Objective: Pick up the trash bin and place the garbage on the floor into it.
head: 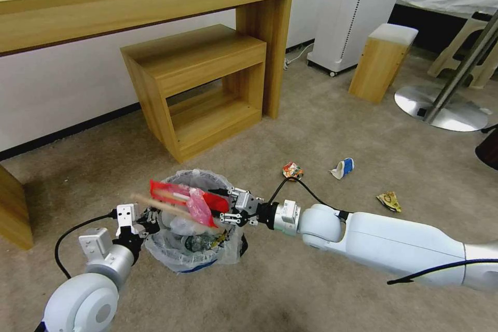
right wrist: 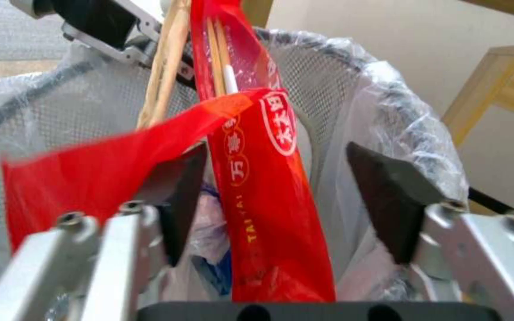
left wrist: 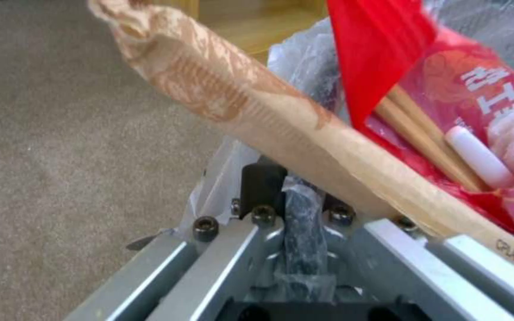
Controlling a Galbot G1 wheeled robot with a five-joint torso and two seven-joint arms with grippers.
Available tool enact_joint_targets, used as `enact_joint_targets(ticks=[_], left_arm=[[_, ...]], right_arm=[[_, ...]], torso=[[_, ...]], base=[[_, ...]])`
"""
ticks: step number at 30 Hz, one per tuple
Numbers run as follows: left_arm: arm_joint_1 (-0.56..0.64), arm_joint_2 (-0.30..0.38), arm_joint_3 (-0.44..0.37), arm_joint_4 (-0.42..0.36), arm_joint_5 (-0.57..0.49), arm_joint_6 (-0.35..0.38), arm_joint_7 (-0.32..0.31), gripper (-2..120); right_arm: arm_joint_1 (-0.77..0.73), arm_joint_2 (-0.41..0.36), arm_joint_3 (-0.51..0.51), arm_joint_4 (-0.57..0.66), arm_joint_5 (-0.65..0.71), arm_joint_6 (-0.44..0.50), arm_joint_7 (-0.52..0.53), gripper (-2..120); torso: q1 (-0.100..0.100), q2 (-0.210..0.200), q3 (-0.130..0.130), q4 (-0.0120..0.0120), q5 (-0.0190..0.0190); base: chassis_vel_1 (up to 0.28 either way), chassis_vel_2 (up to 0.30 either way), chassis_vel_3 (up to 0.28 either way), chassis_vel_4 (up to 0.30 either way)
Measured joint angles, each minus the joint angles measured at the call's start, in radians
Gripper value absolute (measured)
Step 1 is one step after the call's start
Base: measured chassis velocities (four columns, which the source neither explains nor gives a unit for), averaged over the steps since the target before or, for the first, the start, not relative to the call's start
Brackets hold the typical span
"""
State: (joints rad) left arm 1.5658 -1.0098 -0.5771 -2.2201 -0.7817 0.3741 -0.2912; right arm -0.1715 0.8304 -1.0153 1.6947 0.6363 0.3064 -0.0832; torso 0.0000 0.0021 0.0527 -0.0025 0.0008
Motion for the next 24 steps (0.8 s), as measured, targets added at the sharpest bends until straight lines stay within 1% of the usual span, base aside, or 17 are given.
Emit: enact_joint_targets(ticks=[1, 4, 5, 8, 11, 24], left_arm=[[0.0, 0.0, 0.0, 0.0, 0.0, 0.0, 0.0, 0], [0.002, 0.0, -0.001, 0.003, 0.002, -0.001, 0.0, 0], [0.002, 0.0, -0.001, 0.003, 0.002, -0.001, 0.0, 0], [0.004, 0.002, -0.001, 0.019, 0.0, -0.001, 0.001, 0], [0.005, 0.007, 0.001, 0.038, 0.001, -0.001, 0.001, 0], [0.004, 0.041, 0.013, 0.09, -0.01, 0.003, -0.006, 0]], right_arm=[[0.0, 0.0, 0.0, 0.0, 0.0, 0.0, 0.0, 68], [-0.001, 0.0, 0.002, 0.003, -0.003, 0.0, 0.011, 82], [-0.001, 0.0, 0.002, 0.003, -0.003, 0.0, 0.011, 82], [-0.012, -0.002, 0.018, 0.011, -0.004, -0.002, 0.035, 96], [-0.025, -0.002, 0.041, 0.015, -0.004, -0.004, 0.047, 100], [-0.117, -0.029, 0.175, 0.032, -0.004, -0.01, 0.076, 100]], torso=[[0.0, 0.0, 0.0, 0.0, 0.0], [0.0, 0.0, 0.0, 0.0, 0.0], [0.0, 0.0, 0.0, 0.0, 0.0], [0.0, 0.0, 0.0, 0.0, 0.0], [0.0, 0.0, 0.0, 0.0, 0.0], [0.0, 0.0, 0.0, 0.0, 0.0]], base=[[0.0, 0.0, 0.0, 0.0], [0.0, 0.0, 0.0, 0.0], [0.0, 0.0, 0.0, 0.0], [0.0, 0.0, 0.0, 0.0], [0.0, 0.0, 0.0, 0.0], [0.0, 0.0, 0.0, 0.0]])
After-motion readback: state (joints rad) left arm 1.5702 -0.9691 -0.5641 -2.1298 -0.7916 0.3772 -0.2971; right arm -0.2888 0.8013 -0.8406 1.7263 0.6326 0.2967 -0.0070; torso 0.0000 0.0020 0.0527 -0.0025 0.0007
